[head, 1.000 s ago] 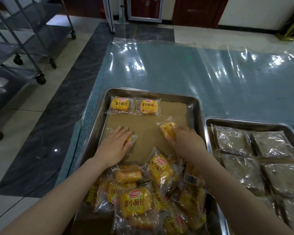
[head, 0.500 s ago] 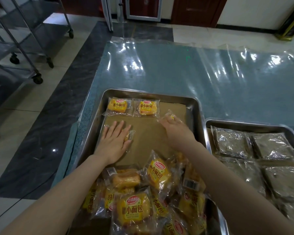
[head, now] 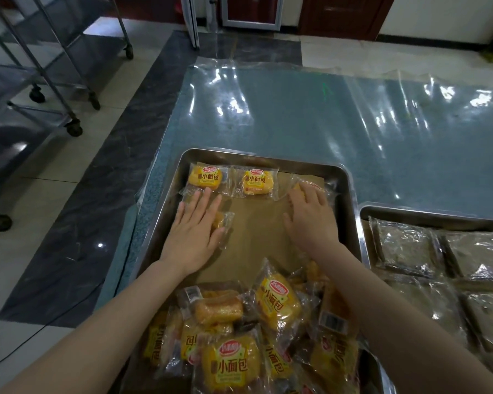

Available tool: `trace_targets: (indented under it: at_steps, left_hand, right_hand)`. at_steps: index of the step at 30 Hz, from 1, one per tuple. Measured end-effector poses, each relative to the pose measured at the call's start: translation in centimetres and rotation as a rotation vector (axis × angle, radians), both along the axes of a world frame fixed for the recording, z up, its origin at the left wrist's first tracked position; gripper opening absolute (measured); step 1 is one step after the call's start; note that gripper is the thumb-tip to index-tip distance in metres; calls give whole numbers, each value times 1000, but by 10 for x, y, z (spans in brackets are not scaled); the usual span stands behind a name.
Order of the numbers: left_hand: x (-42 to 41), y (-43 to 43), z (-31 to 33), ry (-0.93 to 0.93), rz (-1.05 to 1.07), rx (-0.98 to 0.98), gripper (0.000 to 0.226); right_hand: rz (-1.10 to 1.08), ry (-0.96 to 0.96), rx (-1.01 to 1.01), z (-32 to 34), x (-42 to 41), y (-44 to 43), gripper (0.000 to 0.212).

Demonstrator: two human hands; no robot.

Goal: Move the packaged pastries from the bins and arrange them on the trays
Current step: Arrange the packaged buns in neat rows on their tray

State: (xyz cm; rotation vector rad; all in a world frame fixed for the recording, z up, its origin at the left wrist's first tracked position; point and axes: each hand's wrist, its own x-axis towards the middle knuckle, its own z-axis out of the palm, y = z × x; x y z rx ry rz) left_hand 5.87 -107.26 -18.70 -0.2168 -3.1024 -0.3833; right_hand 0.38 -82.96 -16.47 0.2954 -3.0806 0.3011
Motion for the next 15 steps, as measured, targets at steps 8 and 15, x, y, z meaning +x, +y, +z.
trace_targets:
  at_steps: [8,15]
  left_hand:
    - [24,3,5,-165,-14,8,57]
    - [18,-1,-10,-318,-112,-128,73]
  right_hand:
    - [71,-213,54,-20,-11,7,80]
    - [71,-9,-70,-4,-5,-7,54]
